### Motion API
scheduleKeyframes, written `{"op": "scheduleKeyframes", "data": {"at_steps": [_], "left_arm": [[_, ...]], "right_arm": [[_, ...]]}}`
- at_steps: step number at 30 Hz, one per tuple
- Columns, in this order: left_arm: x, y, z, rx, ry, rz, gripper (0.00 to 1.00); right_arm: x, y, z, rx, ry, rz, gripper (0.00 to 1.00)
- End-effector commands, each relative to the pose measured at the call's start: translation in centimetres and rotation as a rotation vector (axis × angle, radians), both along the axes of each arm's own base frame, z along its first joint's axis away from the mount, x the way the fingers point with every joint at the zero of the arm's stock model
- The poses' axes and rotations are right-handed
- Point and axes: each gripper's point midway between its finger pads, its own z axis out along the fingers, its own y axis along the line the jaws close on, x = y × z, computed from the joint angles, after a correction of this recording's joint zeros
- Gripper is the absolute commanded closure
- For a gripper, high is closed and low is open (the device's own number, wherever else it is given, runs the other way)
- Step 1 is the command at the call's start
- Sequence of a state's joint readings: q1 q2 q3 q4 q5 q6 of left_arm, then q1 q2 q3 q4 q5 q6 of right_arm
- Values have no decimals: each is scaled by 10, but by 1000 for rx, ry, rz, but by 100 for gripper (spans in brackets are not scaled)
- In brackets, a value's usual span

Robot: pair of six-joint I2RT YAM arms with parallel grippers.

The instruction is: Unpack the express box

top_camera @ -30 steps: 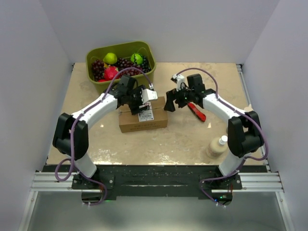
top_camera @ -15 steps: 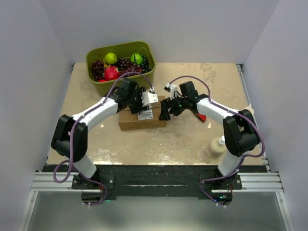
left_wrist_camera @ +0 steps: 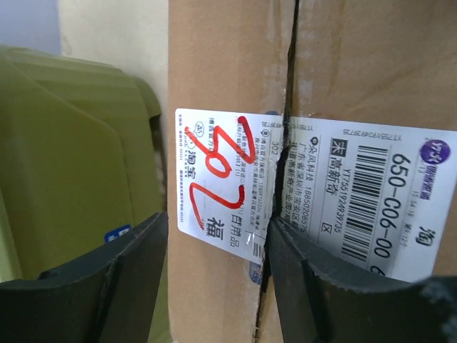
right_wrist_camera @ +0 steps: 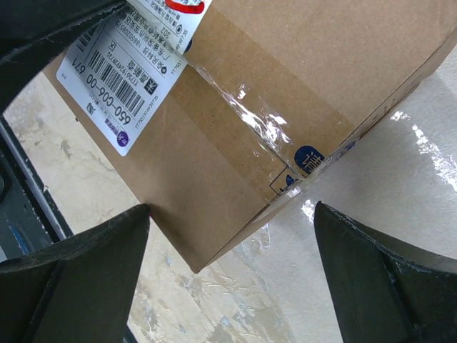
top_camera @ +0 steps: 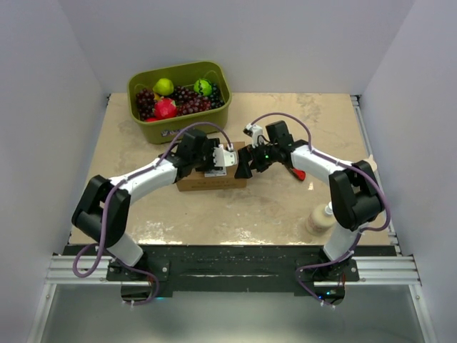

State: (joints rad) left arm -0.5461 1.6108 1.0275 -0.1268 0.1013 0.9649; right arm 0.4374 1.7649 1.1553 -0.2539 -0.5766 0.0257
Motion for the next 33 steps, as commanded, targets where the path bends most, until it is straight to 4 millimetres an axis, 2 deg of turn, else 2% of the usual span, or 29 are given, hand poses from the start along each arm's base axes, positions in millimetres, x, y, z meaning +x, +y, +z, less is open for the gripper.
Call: {"op": "scheduleKeyframes", "data": {"at_steps": [1, 5, 7, 9, 11, 12, 17, 23, 29, 33], "left_arm": [[-13, 11, -34, 89, 25, 17, 41], [-7, 8, -20, 72, 30, 38, 51], [-3, 5, -12, 47, 44, 41, 60], [-5, 5, -7, -4, 115, 67, 71], [-4, 8, 5, -62, 179, 93, 76], [-14, -3, 7, -126, 259, 68, 83], [-47, -15, 6, -201, 522, 51, 99], [-65, -19, 14, -295, 634, 77, 100], [-59, -6, 42, -462, 784, 162, 100], [-62, 5, 46, -565, 854, 220, 100]], "right_arm": [[4, -8, -22, -69, 10, -21, 2], [4, -9, -24, -76, 9, -26, 2], [5, -10, -25, -82, 12, -31, 2], [6, -12, -28, -95, 13, -37, 2], [6, -13, -31, -104, 23, -42, 2], [6, -13, -32, -107, 22, -43, 2], [8, -19, -40, -148, 14, -31, 3], [11, -27, -47, -204, -2, -24, 3], [12, -40, -58, -284, -18, -8, 3], [24, -43, -50, -317, -82, 27, 3]]}}
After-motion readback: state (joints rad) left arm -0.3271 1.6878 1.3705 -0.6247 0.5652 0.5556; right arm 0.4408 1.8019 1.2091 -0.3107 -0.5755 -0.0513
